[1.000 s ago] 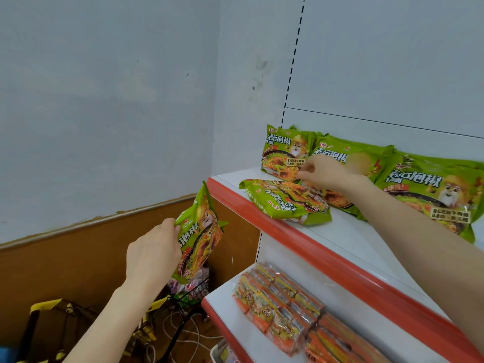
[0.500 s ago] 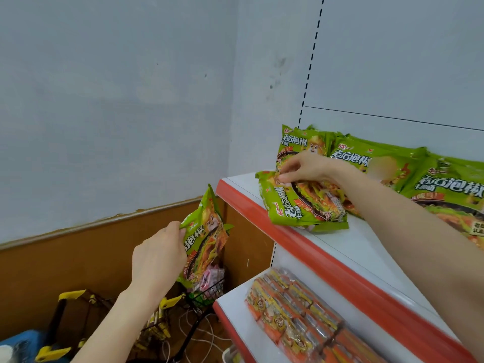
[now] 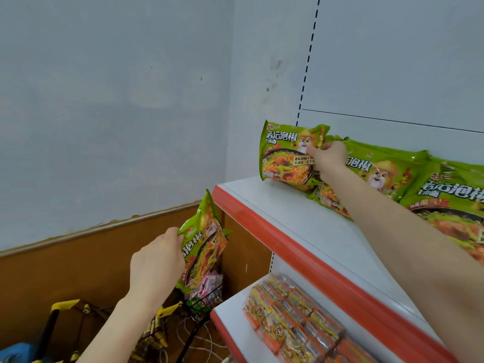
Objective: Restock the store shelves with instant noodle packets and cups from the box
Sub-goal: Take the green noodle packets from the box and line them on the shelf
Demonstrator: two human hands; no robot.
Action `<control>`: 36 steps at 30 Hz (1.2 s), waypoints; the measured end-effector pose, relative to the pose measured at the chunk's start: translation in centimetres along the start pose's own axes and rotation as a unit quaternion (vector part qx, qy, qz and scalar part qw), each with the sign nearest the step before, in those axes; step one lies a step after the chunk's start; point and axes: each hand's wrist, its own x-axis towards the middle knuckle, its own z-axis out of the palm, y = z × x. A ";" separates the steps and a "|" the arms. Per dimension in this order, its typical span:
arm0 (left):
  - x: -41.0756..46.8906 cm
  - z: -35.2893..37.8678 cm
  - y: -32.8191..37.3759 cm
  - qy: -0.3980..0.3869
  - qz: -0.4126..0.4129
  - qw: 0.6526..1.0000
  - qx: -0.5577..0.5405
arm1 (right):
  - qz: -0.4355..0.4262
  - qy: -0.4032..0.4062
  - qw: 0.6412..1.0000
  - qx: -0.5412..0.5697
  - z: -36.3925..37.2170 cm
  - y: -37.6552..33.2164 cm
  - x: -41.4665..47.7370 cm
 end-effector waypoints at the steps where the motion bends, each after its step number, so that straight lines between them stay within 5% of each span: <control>1: 0.1 0.0 0.0 -0.003 -0.003 1.000 -0.001 | 0.000 0.013 1.000 -0.020 0.4 0.4 -0.1; 10: 0.6 0.3 -0.6 0.013 0.020 1.000 -0.012 | -0.076 0.024 0.979 -0.187 1.2 2.5 -0.8; 21: 0.9 -0.9 -1.9 0.054 0.035 0.998 -0.019 | -0.102 -0.008 0.968 -0.228 -0.4 1.5 -1.7; 27: 1.1 -2.9 -2.7 0.120 0.044 0.990 -0.056 | -0.207 0.030 0.925 -0.317 -1.6 -0.6 -3.4; 36: 2.2 -7.2 -1.9 0.138 0.061 0.958 -0.245 | -0.333 -0.201 0.911 -0.135 -0.2 -6.2 -10.6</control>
